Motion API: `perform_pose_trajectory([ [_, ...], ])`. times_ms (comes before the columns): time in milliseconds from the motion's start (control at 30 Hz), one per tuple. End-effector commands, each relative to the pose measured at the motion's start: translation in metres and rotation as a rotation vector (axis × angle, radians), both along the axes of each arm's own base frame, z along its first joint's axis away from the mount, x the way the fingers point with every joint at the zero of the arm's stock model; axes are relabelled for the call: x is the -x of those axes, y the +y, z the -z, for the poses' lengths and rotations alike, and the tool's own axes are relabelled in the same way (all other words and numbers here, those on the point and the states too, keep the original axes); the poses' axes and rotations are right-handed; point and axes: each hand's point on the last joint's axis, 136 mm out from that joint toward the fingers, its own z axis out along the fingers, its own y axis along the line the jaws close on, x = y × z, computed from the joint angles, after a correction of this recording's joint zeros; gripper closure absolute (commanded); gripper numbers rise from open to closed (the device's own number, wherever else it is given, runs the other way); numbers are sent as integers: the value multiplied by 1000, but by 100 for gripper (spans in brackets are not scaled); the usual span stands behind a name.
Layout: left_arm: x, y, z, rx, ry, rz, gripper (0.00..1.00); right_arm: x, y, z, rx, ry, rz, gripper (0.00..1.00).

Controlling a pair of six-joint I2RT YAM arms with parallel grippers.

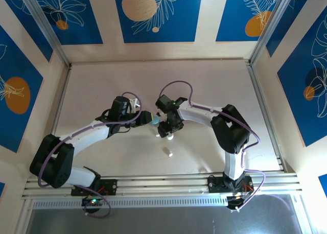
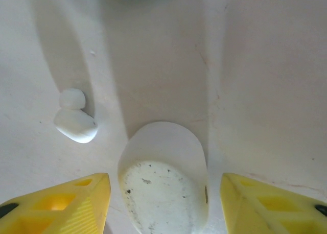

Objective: Insert the wireless bluetooth earbuds into the charging case

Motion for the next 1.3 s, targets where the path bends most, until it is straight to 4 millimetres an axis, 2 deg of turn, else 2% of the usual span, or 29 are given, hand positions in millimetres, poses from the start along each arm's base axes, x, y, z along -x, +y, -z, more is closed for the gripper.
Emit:
perform_pose_trajectory([
  [0, 0, 4, -4, 4, -17, 3, 56, 4, -7, 4, 66, 1, -4, 44],
  [200, 0, 4, -3, 5, -17, 3, 56, 5, -7, 4, 65, 1, -2, 49],
  [767, 1, 5, -5, 5, -21, 0, 56, 5, -6, 10, 64, 14, 2, 49],
  [1267, 1, 5, -4, 5, -19, 1, 56, 2, -1, 2, 25, 8, 24, 50],
])
